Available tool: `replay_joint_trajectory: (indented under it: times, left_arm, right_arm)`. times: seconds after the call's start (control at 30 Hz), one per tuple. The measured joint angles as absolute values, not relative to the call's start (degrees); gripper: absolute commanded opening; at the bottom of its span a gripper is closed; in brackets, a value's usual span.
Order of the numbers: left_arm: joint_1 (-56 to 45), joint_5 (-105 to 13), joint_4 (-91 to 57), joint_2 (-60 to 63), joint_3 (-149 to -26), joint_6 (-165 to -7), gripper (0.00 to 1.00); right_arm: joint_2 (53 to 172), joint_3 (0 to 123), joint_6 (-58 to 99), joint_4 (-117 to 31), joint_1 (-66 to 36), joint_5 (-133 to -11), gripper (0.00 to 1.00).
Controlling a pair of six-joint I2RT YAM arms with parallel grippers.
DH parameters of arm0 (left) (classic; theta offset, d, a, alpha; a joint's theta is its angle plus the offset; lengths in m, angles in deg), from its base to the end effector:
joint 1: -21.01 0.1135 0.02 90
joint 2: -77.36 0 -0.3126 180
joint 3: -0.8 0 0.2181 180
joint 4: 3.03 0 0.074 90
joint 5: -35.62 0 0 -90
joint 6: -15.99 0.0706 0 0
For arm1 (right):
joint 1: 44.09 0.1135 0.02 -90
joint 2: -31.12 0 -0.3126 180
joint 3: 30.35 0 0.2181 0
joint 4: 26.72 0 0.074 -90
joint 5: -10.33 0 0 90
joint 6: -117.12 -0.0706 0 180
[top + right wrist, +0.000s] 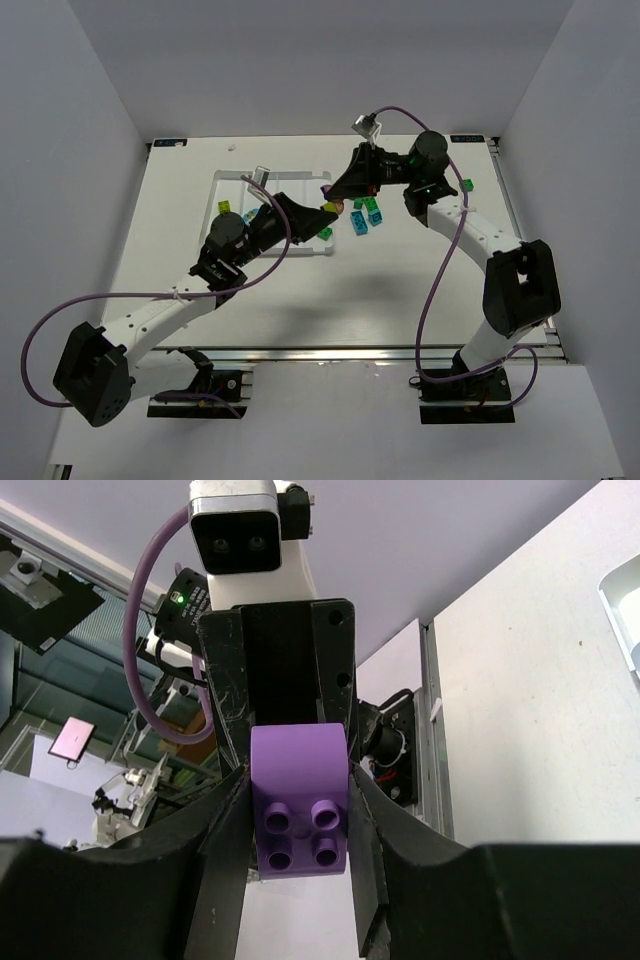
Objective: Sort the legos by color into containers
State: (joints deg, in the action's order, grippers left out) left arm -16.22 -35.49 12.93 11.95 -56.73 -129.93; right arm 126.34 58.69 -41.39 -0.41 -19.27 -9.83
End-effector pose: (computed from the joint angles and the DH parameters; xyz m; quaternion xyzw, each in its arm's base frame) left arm 0.1815 -0.1666 0.3876 0.0173 0.6582 -0.6150 0.4339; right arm 0.2967 0.2103 0.4352 -0.2609 0.6104 0.7139 0.2229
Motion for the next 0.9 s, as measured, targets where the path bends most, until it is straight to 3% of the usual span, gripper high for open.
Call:
replay_joint_trajectory:
  times: [0.27,0.53,0.67,0.9]
  left_arm:
    - [-16.24,-36.76,11.64,14.9,-54.06,-128.99,0.0]
    - [-14.39,-39.53,5.76,28.17,-49.12,-127.99,0.0]
    - [-13.49,-42.55,-0.51,33.52,-48.64,-126.9,0.0]
    - [-13.16,-51.66,-20.32,37.41,-49.84,-125.02,0.0]
  right_arm:
    - [126.25,58.48,-36.52,-2.94,-18.79,-8.78,0.0]
    - [126.64,62.54,-21.48,-15.27,-21.22,-8.84,0.0]
    - [128.81,69.49,-5.0,-30.87,-20.87,-12.47,0.0]
    - [135.93,82.17,24.83,-56.73,-15.97,-29.3,0.0]
